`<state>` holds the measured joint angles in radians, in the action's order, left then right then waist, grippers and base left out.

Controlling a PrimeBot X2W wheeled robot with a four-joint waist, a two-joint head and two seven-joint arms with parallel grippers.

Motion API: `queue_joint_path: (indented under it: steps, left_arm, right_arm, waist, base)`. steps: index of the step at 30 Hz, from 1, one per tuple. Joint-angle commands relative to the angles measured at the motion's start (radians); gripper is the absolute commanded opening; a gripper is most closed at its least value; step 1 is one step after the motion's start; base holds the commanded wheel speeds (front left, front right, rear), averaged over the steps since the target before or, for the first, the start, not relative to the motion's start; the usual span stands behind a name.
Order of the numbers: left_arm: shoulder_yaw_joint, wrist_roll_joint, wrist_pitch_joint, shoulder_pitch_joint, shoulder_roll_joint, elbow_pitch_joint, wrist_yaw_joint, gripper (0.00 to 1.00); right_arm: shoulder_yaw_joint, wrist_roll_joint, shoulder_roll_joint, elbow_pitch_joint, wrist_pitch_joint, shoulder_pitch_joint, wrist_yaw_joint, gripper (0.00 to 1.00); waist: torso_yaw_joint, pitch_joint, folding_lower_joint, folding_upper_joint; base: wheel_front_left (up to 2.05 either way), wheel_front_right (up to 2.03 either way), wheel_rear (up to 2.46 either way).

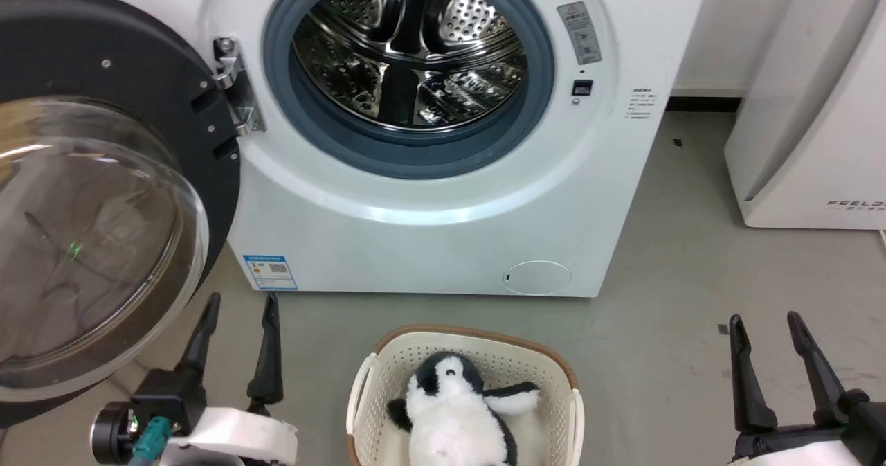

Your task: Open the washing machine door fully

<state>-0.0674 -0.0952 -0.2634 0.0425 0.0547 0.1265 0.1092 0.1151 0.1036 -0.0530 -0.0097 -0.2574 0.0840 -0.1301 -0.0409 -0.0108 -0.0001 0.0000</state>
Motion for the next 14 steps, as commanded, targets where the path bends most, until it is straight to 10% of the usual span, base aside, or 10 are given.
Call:
queue_joint_path:
  steps: [1,7,8,14]
  left_arm:
    - [0.003,0.006,0.002,-0.015,-0.001,-0.004,-0.003,1.0]
    - [0.021,0.01,0.002,-0.037,-0.003,-0.004,-0.009,1.0]
    - [0.021,0.01,0.0,-0.025,-0.003,0.0,-0.005,0.0]
    - [0.023,0.012,0.006,-0.025,-0.003,-0.002,-0.007,0.0]
  right_arm:
    - [-0.002,0.01,0.003,0.002,-0.004,0.015,-0.001,1.0]
    - [-0.008,0.014,0.003,0.015,-0.004,0.02,-0.001,1.0]
    - [-0.007,0.003,0.0,0.013,0.001,0.009,0.0,0.0]
    - [-0.008,-0.001,0.0,0.013,0.007,0.007,0.0,0.0]
  waist:
    - [0.004,0.002,0.0001,0.0]
    - [0.021,0.01,0.0001,0.0]
    - [0.02,0.01,0.0001,0.0]
    - [0.021,0.01,0.0001,0.0]
  base:
    - [0.0,0.0,0.0]
    - [0.0,0.0,0.0]
    - [0.0,0.0,0.0]
    - [0.0,0.0,0.0]
